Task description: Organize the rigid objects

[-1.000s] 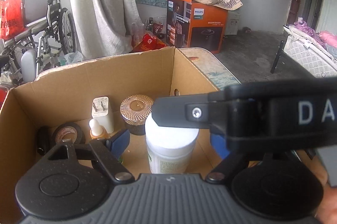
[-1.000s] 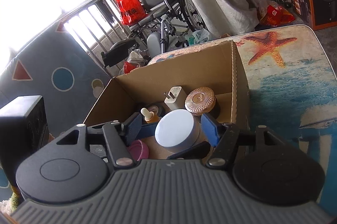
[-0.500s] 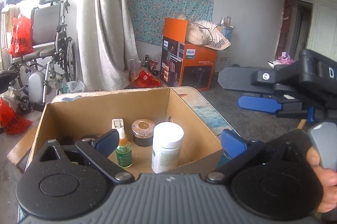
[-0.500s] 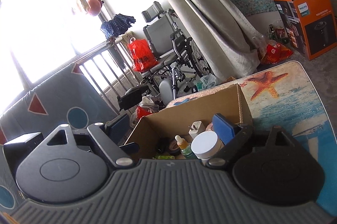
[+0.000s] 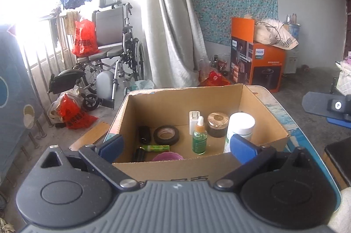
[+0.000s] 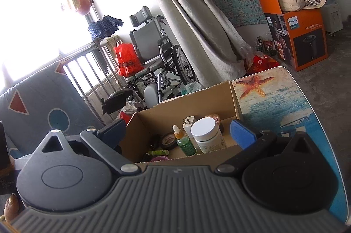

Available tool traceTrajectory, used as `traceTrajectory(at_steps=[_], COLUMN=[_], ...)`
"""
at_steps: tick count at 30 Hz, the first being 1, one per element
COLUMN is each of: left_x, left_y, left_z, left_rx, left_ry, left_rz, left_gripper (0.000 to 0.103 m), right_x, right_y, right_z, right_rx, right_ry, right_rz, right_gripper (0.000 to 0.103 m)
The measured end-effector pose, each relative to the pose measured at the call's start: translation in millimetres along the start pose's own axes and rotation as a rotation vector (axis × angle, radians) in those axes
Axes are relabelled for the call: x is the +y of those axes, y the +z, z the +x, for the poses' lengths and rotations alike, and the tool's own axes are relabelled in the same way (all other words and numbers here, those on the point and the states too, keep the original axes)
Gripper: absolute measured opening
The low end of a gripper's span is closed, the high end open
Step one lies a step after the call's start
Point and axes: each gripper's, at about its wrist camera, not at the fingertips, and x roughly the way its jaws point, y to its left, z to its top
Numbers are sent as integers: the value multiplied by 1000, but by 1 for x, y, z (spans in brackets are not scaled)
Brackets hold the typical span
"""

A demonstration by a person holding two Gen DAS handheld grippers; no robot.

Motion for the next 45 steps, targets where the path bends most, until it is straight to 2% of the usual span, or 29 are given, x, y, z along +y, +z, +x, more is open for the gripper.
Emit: traceTrajectory(at_steps=[5, 8, 12, 17, 23, 31, 45], left_x=[-1, 1, 13, 26, 31, 36, 36], left_y=[-13, -18, -21, -18, -14, -13, -11], left_z=[10, 13, 15, 20, 26, 41, 50], left_rx=[67, 76, 93, 115, 100, 130, 149], left_ry=[-49, -27, 1, 22, 58, 37, 39], left_rz=[7, -12, -71, -75, -48, -52, -44], left_gripper=[103, 103, 103, 103, 103, 103, 103], right_x=[11, 16, 23, 36, 55, 59, 57], right_y=[-12, -20, -31, -35, -38, -39, -40], right_z=[-6, -7, -1, 27, 64, 99, 117], right_rx=[1, 9, 32, 95, 148, 196, 211], right_ry=[-133, -213, -259, -257, -270, -297, -323], right_rz=[-84, -137, -202, -238, -266, -274, -282], right_gripper=[102, 102, 102, 102, 102, 102, 102])
